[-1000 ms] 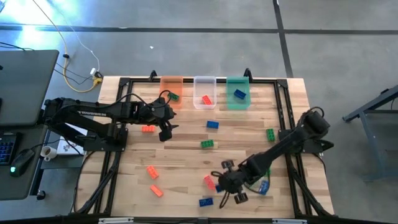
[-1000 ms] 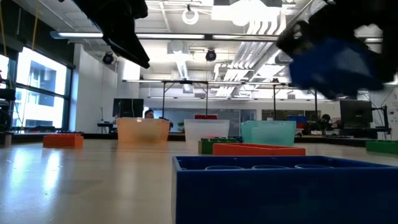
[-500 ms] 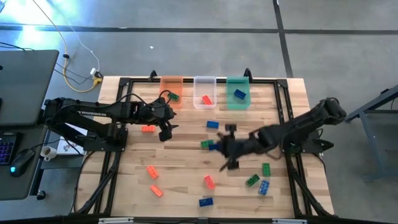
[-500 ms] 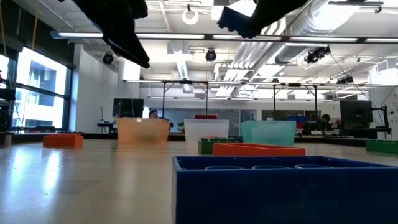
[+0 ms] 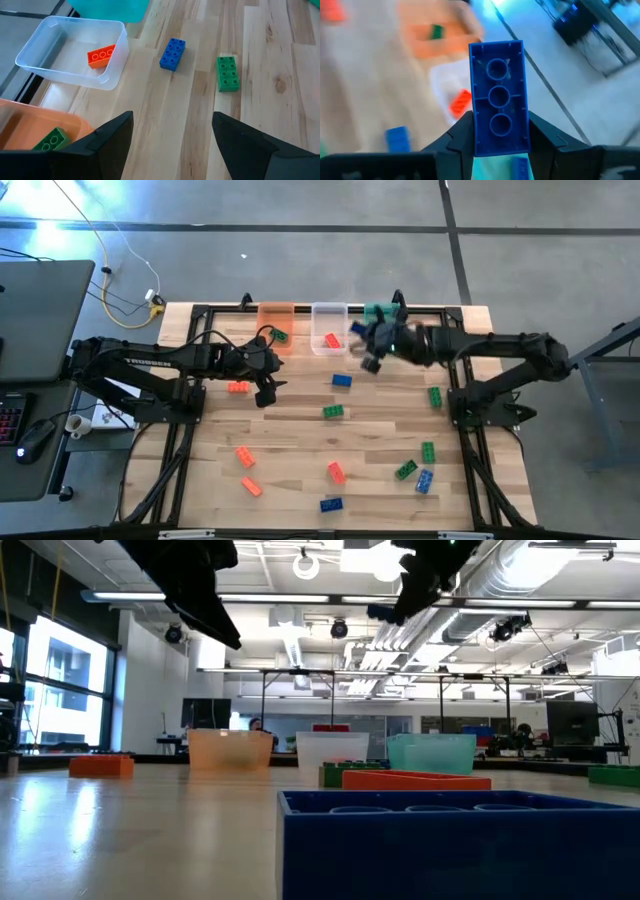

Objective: Sort & place blocks by color
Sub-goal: Put the blue game piece into the green bin

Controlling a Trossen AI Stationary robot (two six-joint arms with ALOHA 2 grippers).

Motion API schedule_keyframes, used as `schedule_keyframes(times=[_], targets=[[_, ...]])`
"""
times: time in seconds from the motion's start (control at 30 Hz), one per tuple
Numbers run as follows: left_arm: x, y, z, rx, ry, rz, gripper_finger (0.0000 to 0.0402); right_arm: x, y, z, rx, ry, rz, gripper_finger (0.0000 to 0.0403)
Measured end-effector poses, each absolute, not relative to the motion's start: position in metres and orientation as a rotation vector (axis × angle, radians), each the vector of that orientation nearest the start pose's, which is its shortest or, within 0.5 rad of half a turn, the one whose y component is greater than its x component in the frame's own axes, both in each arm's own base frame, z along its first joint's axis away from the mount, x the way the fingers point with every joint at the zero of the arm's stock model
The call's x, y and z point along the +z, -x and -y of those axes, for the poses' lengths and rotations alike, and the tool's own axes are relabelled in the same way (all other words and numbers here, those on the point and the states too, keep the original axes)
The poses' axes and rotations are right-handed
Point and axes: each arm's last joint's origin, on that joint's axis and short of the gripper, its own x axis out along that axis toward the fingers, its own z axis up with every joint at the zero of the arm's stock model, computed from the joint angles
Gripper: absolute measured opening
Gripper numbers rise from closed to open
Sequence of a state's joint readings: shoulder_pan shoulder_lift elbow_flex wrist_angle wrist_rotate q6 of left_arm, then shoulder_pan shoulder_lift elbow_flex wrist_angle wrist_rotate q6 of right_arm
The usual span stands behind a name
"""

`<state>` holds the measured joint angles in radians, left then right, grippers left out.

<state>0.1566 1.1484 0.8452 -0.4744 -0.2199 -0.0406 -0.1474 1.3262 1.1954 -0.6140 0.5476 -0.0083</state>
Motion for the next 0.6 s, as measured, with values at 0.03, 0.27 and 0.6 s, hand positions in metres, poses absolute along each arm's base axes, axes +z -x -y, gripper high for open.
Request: schedule_keyframes(times=[0.03,0.27,0.6], targets=[[0.261,-0.228,-0.042,0.373,0.013,-0.774,0.0259,0.324,-0.268,0.065,-0.690,0.145,-0.751,0.0115],[0.261,-0.228,-0.042,0.373,0.013,-0.775,0.0259,0.321,-0.247,0.121,-0.830,-0.034,-0.781,0.0116],[0.261,-0.228,-0.042,0.370,0.007,-0.776,0.0259,0.298,-0.235,0.171,-0.831,-0.220,-0.857,0.0117]])
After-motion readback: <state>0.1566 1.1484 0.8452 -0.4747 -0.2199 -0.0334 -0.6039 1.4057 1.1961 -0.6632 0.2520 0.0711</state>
